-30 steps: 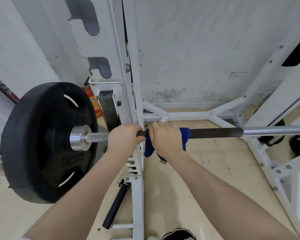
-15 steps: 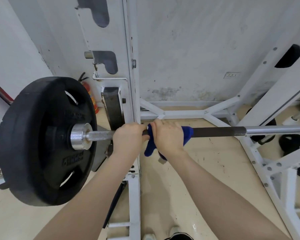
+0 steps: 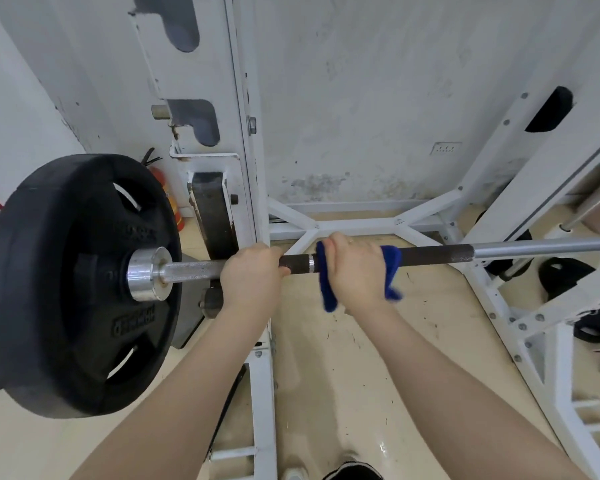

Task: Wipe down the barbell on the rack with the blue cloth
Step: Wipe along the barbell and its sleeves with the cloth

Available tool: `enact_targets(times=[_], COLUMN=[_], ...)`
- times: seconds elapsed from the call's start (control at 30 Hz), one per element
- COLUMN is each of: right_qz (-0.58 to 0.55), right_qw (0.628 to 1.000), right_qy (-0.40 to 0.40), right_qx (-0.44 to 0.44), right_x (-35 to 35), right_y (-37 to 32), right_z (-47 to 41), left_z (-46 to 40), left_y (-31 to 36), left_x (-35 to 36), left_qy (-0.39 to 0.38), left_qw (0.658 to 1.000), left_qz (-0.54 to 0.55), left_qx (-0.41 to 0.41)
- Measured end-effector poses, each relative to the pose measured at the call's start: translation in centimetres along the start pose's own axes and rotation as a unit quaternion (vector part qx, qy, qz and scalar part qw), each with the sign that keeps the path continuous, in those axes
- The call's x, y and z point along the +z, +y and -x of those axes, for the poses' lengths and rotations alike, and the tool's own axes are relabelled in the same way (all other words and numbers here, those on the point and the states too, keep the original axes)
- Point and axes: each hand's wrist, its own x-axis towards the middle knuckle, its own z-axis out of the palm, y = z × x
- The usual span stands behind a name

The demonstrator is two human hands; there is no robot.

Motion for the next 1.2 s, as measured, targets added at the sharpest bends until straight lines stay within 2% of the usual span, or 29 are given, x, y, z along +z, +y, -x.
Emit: enact_targets(times=[0.07, 0.1, 0.3, 0.37, 0.5, 0.6, 0.7, 0.73, 0.8, 0.83, 0.9, 0.97, 1.03, 1.13, 1.2], right_qz=[-0.014, -0.010, 0.087, 0.082, 0.011, 0.040, 0.096, 0.112, 0.152, 0.151, 0.100, 0.062, 0.028, 0.042, 0.113], right_qw=[0.997, 0.996, 0.994, 0.996, 0.995, 0.992, 0.986, 0.986, 0.988, 0.986, 0.988, 0.991, 0.991, 0.995, 0.991], right_qy=[-0.013, -0.035, -0.055, -0.026, 0.083, 0.100, 0.134, 0.122, 0.005, -0.061, -0.118, -0.105, -0.103, -0.090, -0.072], right_qx=[-0.076, -0.087, 0.043, 0.038, -0.055, -0.067, 0.003, 0.019, 0.025, 0.030, 0.009, -0.058, -0.084, -0.032, -0.023], right_x=[0.1, -0.2, -1.7, -1.5, 0.4, 0.4, -0.3, -0.6, -1.3, -1.8, -2.2, -1.9, -1.9, -2.5, -2.8], right_y=[-0.1, 1.1, 9.2, 8.0, 4.9, 9.5, 15.1, 16.2, 16.7, 15.9, 13.5, 11.6, 11.8, 15.2, 17.5], right_z=[0.2, 0.0, -1.1, -1.0, 0.1, -0.7, -0.7, -0.8, -1.0, -1.0, -1.0, -0.6, -1.0, -2.2, -2.1], left_z=[0.1, 0.0, -0.7, -0.9, -1.6, -1.7, -1.7, -1.6, -1.7, -1.6, -1.5, -1.5, -1.7, -1.8, -1.8], left_y=[0.1, 0.1, 2.3, 4.0, 7.4, 8.9, 8.9, 9.0, 9.2, 9.3, 9.6, 9.7, 9.8, 10.0, 10.0], left_x=[0.0, -0.1, -0.7, -0.4, 0.4, 0.9, 1.2, 1.3, 1.2, 1.3, 1.3, 1.2, 1.0, 0.6, 0.6], left_qy=[-0.005, -0.011, -0.028, -0.016, -0.002, -0.027, -0.018, -0.012, -0.005, -0.002, 0.000, -0.003, -0.012, -0.019, -0.016], left_qw=[1.000, 1.000, 0.998, 0.998, 0.995, 0.994, 0.995, 0.995, 0.995, 0.995, 0.996, 0.996, 0.995, 0.995, 0.994], left_qz=[0.000, 0.002, 0.049, 0.054, 0.054, 0.044, 0.052, 0.057, 0.069, 0.076, 0.081, 0.086, 0.095, 0.097, 0.108], left_qx=[0.007, 0.007, 0.002, 0.035, 0.084, 0.095, 0.080, 0.079, 0.070, 0.063, 0.046, 0.032, 0.019, 0.014, 0.005])
